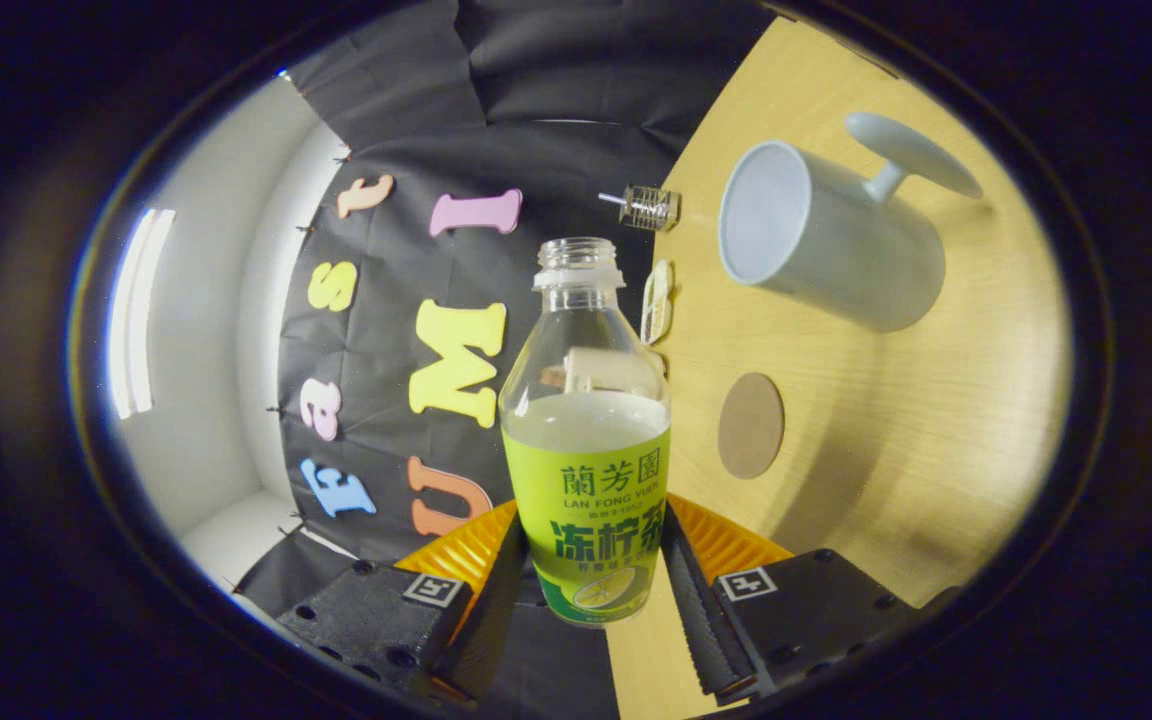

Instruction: Take the bottle from table, then pour the juice into the cup, finally place the bottle on the coaster

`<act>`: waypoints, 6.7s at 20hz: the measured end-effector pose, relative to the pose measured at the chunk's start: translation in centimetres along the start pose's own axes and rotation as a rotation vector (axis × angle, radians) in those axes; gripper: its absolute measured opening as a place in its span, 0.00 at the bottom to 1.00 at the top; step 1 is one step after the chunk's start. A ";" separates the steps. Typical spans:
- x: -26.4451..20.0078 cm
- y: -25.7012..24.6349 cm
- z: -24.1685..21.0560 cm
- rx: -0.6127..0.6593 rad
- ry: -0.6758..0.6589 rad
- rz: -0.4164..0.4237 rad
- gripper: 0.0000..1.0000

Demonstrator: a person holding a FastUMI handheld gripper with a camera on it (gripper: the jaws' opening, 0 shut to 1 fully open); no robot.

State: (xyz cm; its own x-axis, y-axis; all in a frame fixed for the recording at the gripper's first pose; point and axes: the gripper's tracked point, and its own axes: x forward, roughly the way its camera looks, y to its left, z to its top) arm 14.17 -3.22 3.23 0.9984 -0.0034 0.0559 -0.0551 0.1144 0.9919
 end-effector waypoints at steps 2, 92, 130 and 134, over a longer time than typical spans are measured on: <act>0.3 0.2 0.3 0.038 -0.001 0.012 0.78; 0.0 0.7 0.4 0.120 -0.045 -0.050 0.77; 8.9 -6.7 4.4 -1.419 0.055 -0.527 0.81; 9.2 -7.2 4.5 -1.417 0.063 -0.532 0.82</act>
State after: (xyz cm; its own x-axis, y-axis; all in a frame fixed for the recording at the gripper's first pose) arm 23.74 -8.51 -2.89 0.8994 -0.3137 -0.3044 0.3191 0.9471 -0.0330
